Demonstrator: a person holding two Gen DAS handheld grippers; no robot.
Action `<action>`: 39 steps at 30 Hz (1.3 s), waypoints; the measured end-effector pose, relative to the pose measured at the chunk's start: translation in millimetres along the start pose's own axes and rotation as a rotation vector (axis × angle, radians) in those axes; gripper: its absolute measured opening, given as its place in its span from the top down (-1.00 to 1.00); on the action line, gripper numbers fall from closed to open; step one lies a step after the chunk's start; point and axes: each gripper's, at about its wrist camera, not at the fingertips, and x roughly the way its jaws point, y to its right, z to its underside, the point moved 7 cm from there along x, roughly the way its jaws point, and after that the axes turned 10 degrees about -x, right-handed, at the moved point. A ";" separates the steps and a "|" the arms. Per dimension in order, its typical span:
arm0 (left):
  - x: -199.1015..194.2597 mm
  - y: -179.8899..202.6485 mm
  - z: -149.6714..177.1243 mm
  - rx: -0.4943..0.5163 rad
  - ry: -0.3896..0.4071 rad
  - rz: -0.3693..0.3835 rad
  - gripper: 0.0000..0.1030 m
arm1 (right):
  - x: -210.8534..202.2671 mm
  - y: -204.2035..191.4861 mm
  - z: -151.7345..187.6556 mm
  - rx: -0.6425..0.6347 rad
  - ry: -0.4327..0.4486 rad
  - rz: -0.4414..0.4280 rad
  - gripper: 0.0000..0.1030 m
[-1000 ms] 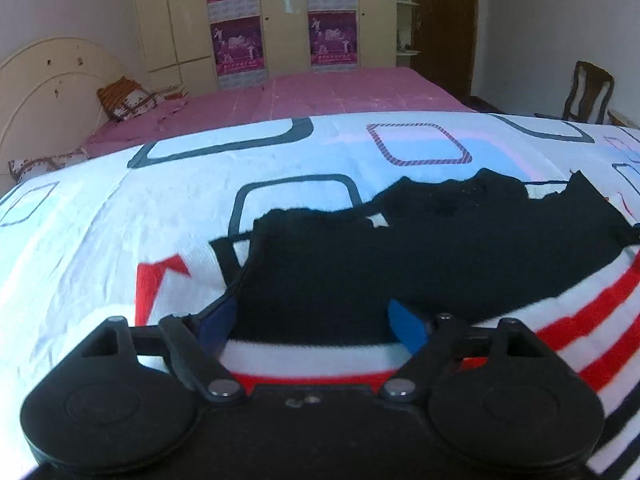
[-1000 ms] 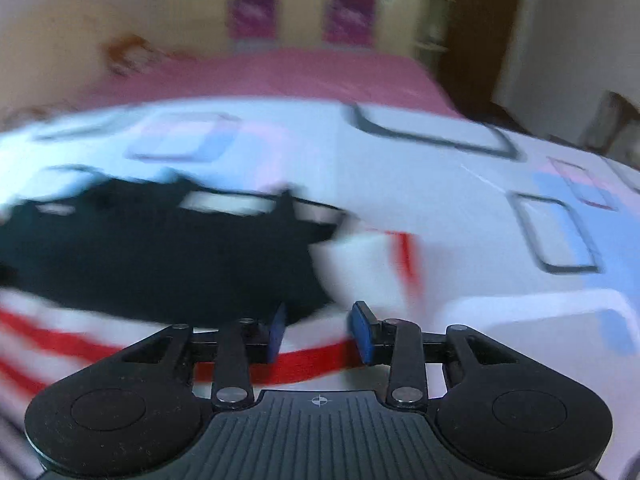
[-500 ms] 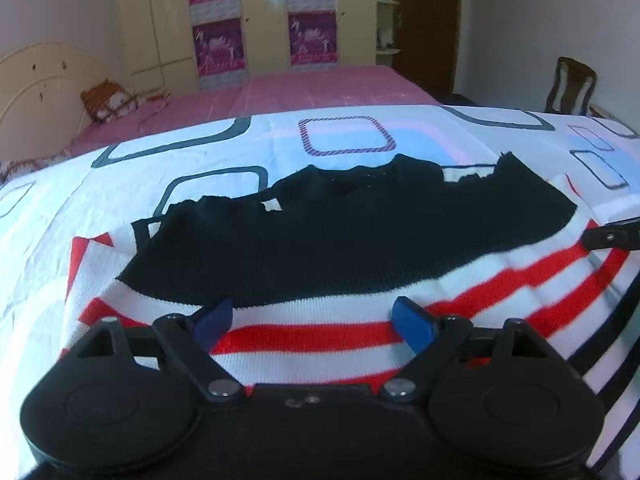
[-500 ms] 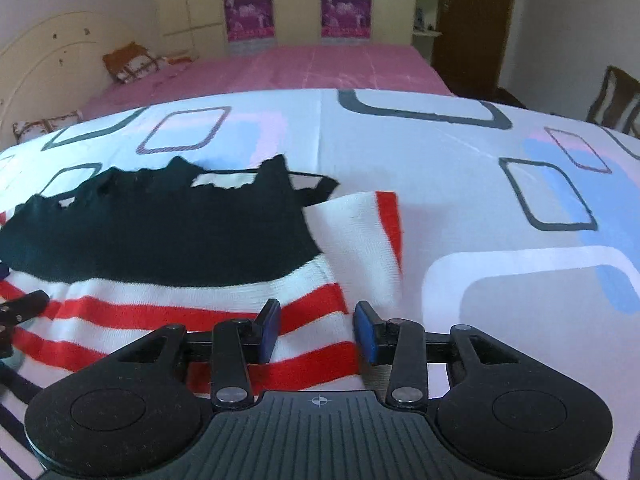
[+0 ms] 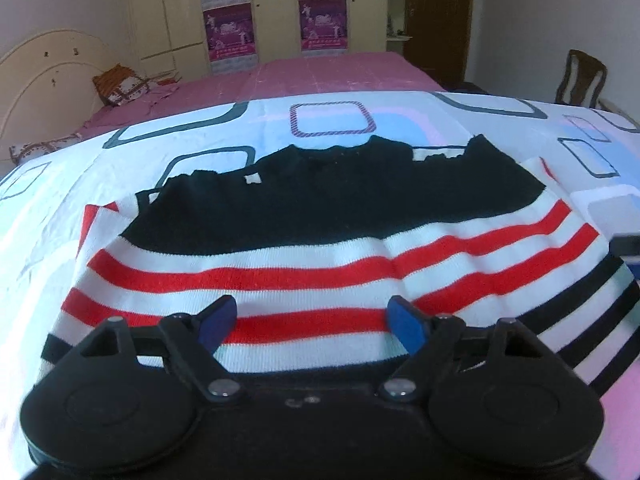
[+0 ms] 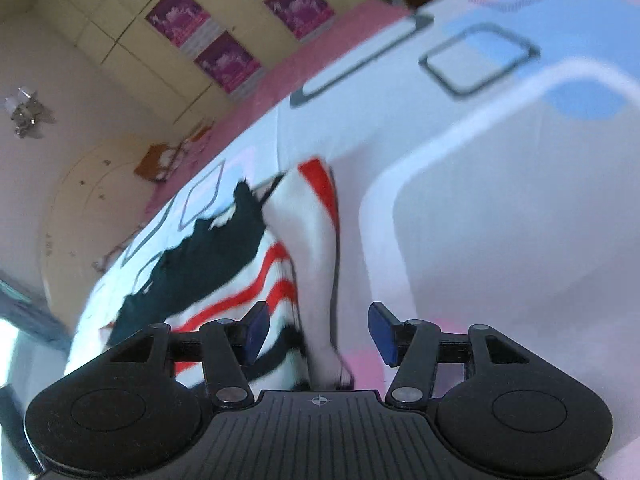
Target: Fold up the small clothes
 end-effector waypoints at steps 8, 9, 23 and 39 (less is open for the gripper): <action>-8.5 -11.7 5.0 0.022 -0.010 -0.072 -0.68 | 11.5 -4.7 0.1 -0.008 -0.006 -0.059 -0.05; -6.4 -13.4 4.4 0.010 -0.020 -0.072 -0.69 | 13.1 -4.3 -1.6 -0.004 -0.002 -0.064 -0.05; 15.9 -13.1 0.9 -0.002 -0.023 -0.028 -0.94 | 44.8 -38.9 -7.5 -0.206 -0.014 0.041 0.14; -34.6 -112.0 -41.8 -0.070 0.071 0.073 -0.43 | 48.2 -197.4 -13.6 -0.451 0.084 0.244 0.59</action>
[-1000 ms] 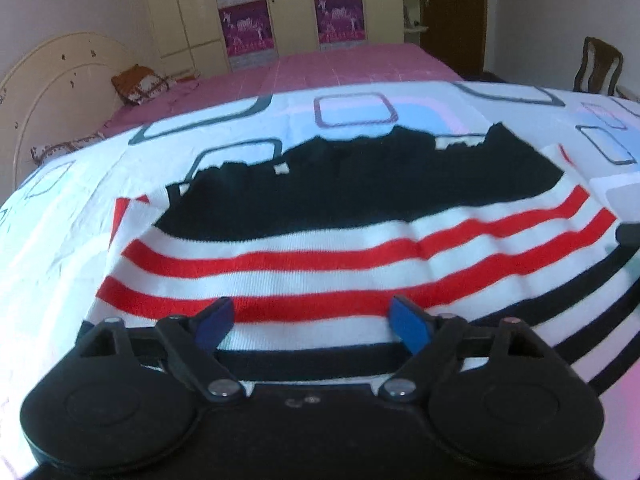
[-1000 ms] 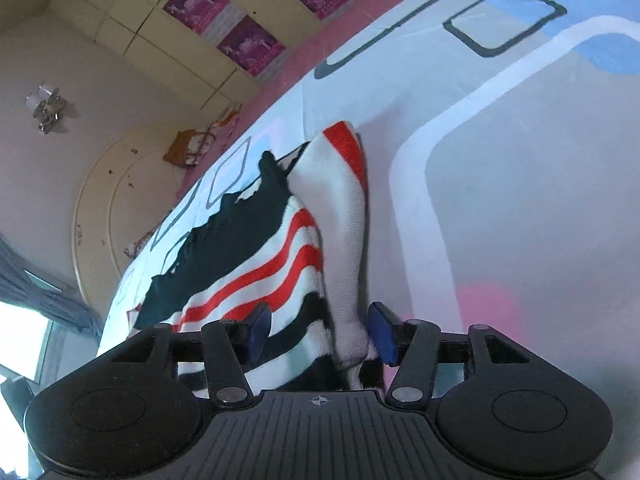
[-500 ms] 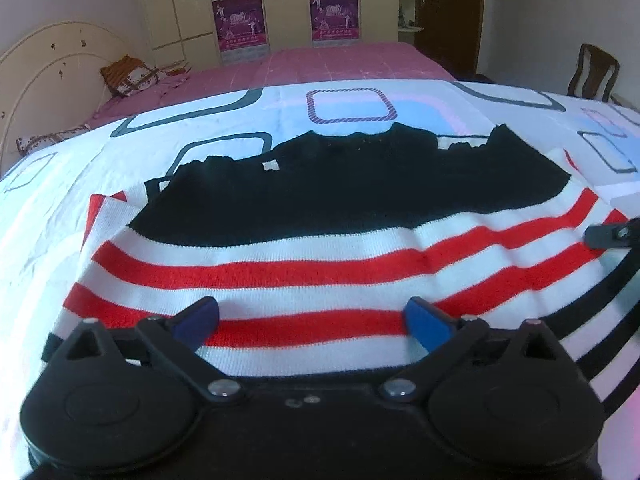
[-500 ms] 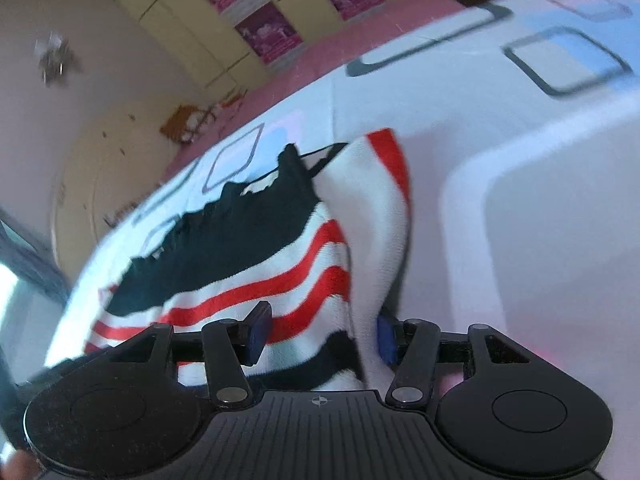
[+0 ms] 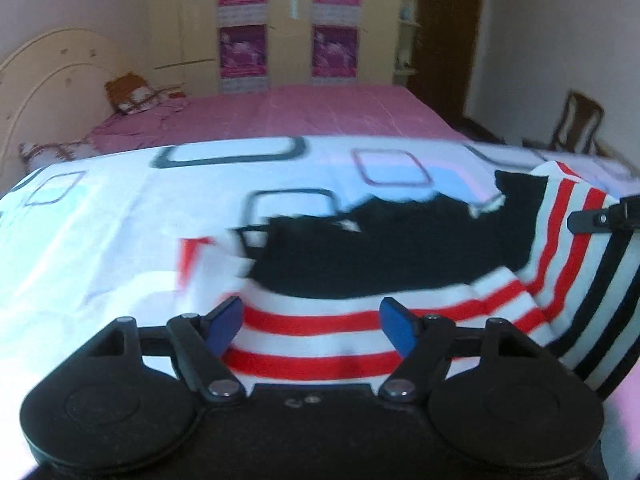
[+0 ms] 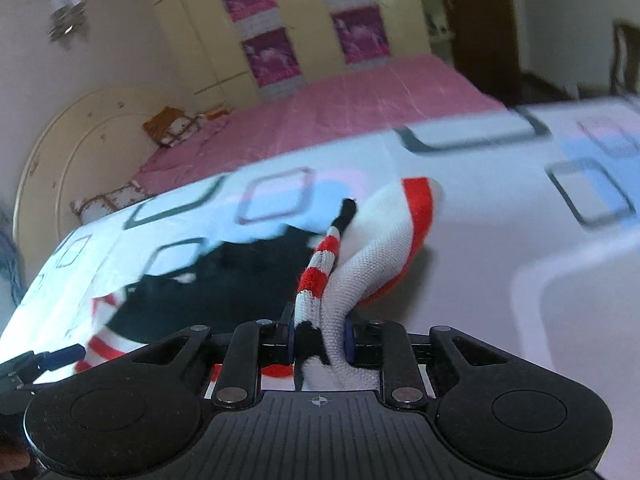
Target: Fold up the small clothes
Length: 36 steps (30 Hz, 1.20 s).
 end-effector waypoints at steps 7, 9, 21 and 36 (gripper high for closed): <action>-28.7 -87.7 -7.6 -0.113 0.041 -0.049 -0.43 | 25.1 -137.8 -7.4 -0.219 -0.021 -0.003 0.59; -34.7 -108.1 -4.9 -0.137 0.045 -0.066 -0.43 | 42.2 -178.9 4.1 -0.267 -0.048 -0.029 0.64; -37.3 -97.3 2.7 -0.210 -0.013 0.163 -0.39 | 41.0 -196.8 21.6 -0.218 0.029 0.001 0.10; 39.0 19.0 20.6 -0.154 -0.264 0.331 0.04 | 28.8 -63.8 51.5 0.008 -0.041 0.049 0.37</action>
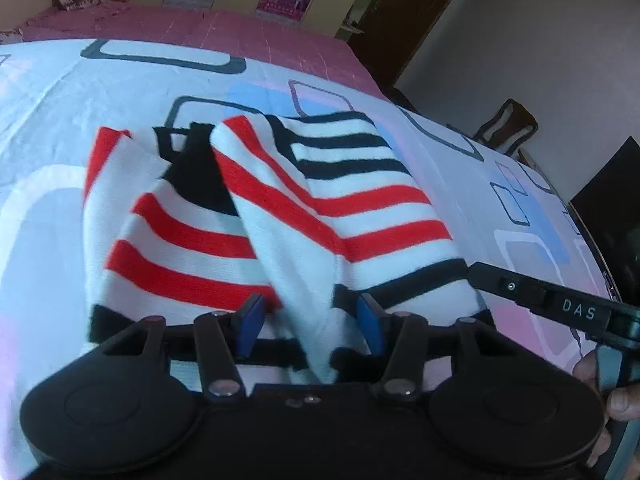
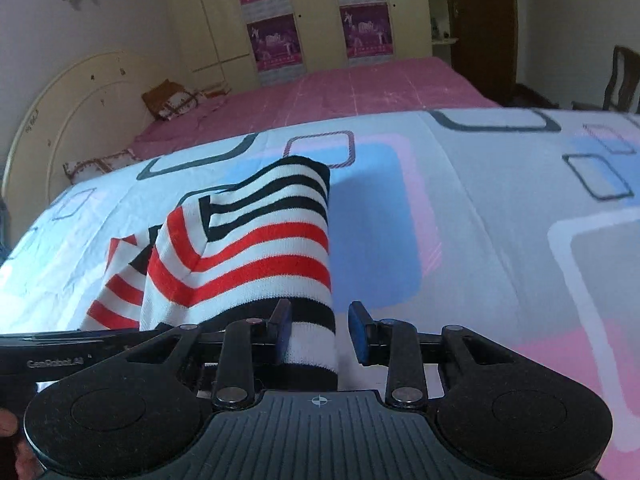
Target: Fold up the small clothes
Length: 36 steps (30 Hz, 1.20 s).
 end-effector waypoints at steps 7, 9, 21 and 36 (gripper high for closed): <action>8.1 -1.0 -3.5 -0.048 -0.003 0.024 0.38 | -15.5 8.7 6.2 0.007 0.002 -0.026 0.37; 5.1 3.0 -8.5 -0.050 0.020 0.058 0.63 | -13.3 9.1 6.3 0.005 -0.003 -0.024 0.37; -39.5 -51.7 -6.0 0.119 0.088 -0.144 0.64 | 5.9 -33.2 21.8 -0.126 -0.087 -0.097 0.37; -61.0 -44.9 -8.7 0.144 0.153 -0.127 0.64 | -6.8 -41.8 8.0 -0.186 -0.032 -0.089 0.37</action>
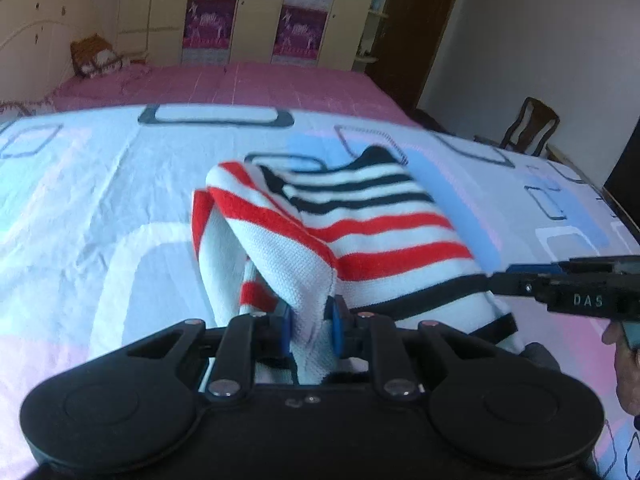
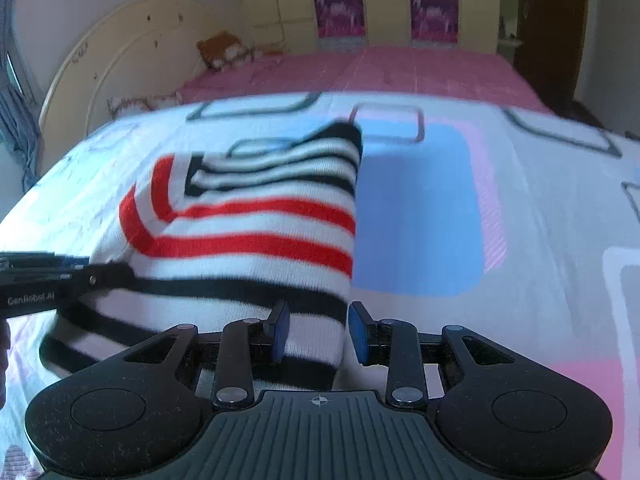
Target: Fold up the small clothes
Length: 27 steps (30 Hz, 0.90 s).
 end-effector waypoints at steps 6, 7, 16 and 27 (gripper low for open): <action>14.6 -15.2 17.6 -0.016 -0.029 -0.027 0.63 | 27.5 -2.0 9.6 0.013 -0.041 -0.013 0.37; 14.2 -15.7 19.2 -0.022 -0.021 -0.023 0.63 | 26.2 -2.0 8.1 0.016 -0.047 -0.015 0.37; 17.4 -15.1 14.9 0.030 -0.069 -0.001 0.53 | 28.2 8.9 7.4 -0.015 -0.075 -0.025 0.37; 44.5 22.6 -4.4 0.214 -0.077 -0.096 0.30 | 58.1 -6.0 -37.5 -0.169 -0.070 0.040 0.38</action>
